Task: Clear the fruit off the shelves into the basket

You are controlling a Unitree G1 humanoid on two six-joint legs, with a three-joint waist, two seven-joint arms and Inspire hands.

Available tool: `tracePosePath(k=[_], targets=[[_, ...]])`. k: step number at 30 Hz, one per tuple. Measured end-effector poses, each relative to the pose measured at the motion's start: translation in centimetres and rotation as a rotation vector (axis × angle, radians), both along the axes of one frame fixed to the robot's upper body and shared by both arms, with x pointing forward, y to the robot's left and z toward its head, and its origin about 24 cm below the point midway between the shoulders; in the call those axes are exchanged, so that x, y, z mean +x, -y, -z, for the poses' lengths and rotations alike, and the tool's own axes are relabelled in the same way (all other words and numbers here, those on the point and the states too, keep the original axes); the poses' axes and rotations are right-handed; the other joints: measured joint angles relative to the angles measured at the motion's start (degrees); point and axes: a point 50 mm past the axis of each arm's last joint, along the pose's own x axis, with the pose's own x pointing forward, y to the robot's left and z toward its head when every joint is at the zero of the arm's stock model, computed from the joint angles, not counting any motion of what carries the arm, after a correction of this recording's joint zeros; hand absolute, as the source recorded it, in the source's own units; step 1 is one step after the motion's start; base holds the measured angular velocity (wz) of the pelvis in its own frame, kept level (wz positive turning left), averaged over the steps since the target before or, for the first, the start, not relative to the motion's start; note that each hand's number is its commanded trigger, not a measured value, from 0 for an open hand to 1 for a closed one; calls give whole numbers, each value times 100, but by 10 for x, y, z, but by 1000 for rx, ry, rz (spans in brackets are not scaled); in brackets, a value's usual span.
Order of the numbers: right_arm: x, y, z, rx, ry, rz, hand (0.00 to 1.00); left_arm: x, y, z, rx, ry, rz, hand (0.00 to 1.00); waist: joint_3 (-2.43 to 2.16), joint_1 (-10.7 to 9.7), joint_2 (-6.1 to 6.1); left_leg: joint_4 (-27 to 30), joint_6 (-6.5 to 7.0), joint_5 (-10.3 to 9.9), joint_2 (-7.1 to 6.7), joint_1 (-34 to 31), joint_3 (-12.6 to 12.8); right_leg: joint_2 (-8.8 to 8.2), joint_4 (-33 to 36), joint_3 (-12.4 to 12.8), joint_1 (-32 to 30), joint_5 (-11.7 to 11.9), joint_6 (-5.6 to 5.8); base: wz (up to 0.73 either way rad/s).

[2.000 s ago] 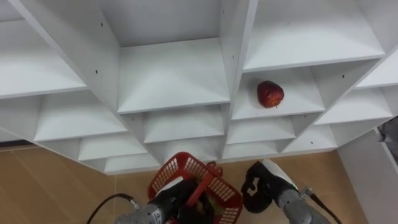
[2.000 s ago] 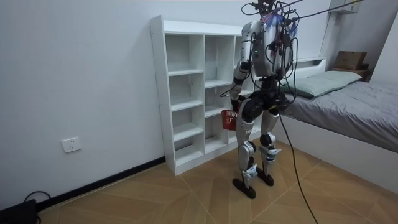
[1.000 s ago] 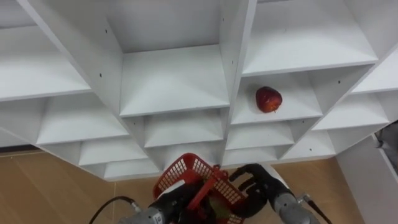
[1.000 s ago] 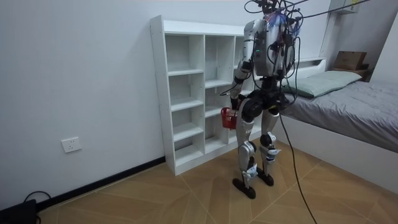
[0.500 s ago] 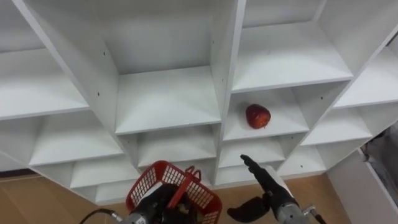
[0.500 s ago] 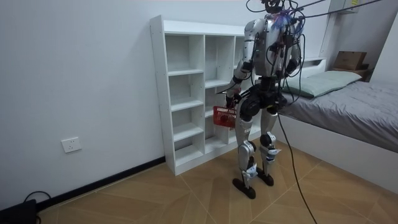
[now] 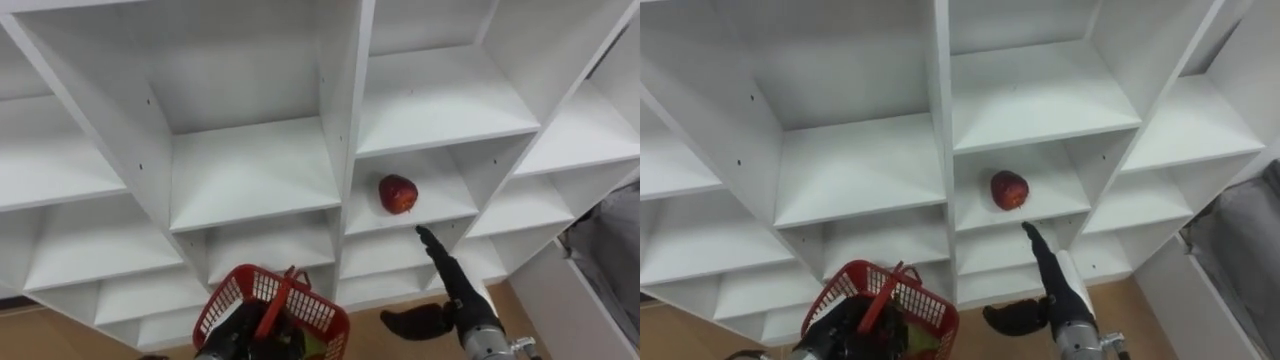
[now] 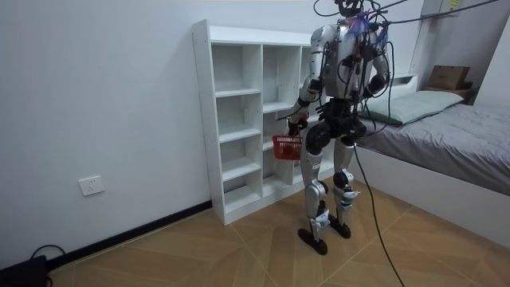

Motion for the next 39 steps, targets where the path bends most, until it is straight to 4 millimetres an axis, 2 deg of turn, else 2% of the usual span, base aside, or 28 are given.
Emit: tracePosePath(k=[7,22,27,30,35,39], targets=[[8,3,-15,-18,106,89,0,4,0,-4,16,30,-27,100,60,0,-89,-52,-3,-4,-11,148,-7,9,1,64,90,-50,11,0],[9,10,-18,-55,142,145,0,2,-2,-3,22,21,-30,100,41,37,-89,-50,-61,-54,39,426,-9,66,-80,69,391,-58,-26,0],[19,15,-26,-56,185,163,0,5,-1,-7,16,46,-27,100,15,54,-175,-49,-61,-54,39,393,-30,60,-84,26,384,-56,-28,4],[27,17,-32,-43,213,170,0,7,-1,-10,12,64,-23,100,19,49,-214,-51,-61,-54,38,393,-53,56,-93,9,385,-55,-29,0],[52,23,-45,5,267,189,0,10,-4,-12,11,72,-26,100,18,63,-265,-23,-60,-53,38,278,-81,42,-94,-50,353,-41,-36,2],[56,34,-38,-30,215,168,0,15,-11,-16,16,88,-31,100,27,229,-286,66,-60,-53,50,71,-95,43,-70,-67,176,-32,-50,1]])
